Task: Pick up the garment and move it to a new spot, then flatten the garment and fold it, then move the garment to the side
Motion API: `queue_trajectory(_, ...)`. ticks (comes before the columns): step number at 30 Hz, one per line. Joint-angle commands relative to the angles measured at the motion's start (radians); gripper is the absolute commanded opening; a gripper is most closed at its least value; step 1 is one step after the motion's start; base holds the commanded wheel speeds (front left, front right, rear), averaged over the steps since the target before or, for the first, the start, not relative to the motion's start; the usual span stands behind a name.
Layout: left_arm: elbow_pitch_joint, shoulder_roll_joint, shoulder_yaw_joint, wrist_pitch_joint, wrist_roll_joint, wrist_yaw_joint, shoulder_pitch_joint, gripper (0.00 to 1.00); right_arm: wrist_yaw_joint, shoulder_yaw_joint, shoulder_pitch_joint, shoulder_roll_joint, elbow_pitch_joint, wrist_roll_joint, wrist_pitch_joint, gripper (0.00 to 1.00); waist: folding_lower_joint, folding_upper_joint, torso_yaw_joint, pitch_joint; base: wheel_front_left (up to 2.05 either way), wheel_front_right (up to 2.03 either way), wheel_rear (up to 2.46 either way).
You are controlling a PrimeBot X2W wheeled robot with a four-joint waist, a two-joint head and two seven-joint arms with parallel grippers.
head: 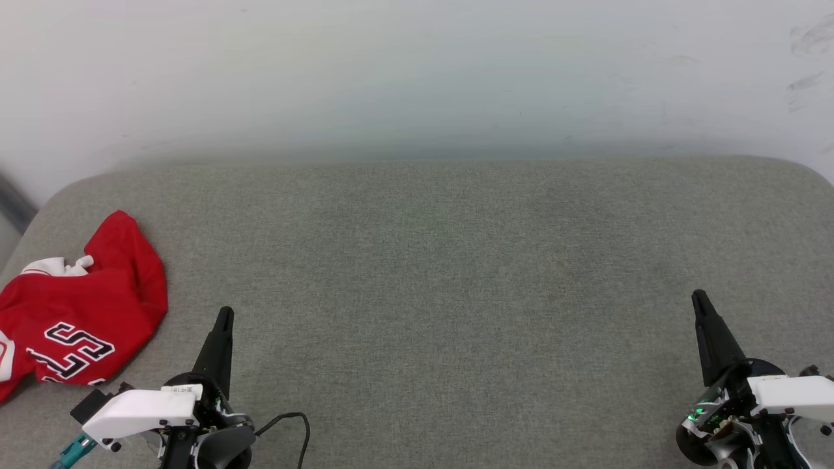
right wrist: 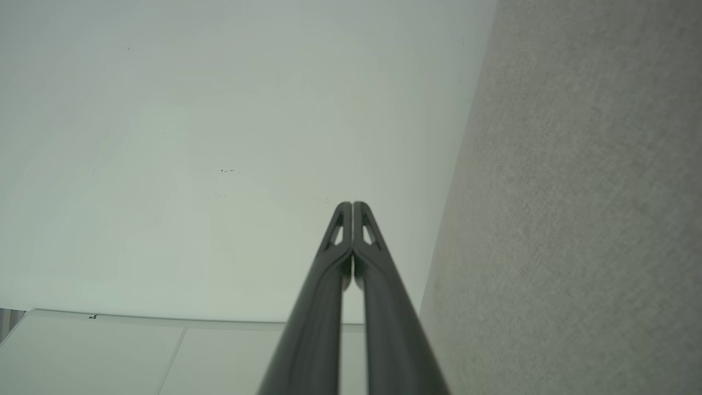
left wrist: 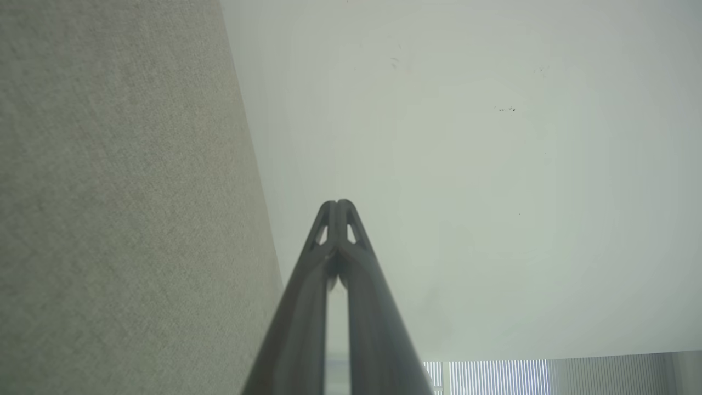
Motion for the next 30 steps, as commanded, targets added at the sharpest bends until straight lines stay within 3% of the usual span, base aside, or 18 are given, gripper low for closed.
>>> queue_trajectory(1, 0.000, -0.001, 0.001, 0.002, 0.001, -0.003, -0.005, 0.00, 0.000, 0.001, -0.011, 0.004, 0.001, -0.004, 0.000, 0.00, 0.0000, 0.0000, 0.000, 0.000, 0.00, 0.00, 0.00)
queue_trajectory(30, 0.000, -0.001, 0.001, 0.002, 0.001, -0.003, -0.005, 0.00, 0.000, 0.001, -0.011, 0.004, 0.001, -0.004, 0.000, 0.00, 0.0000, 0.0000, 0.000, 0.000, 0.00, 0.00, 0.00)
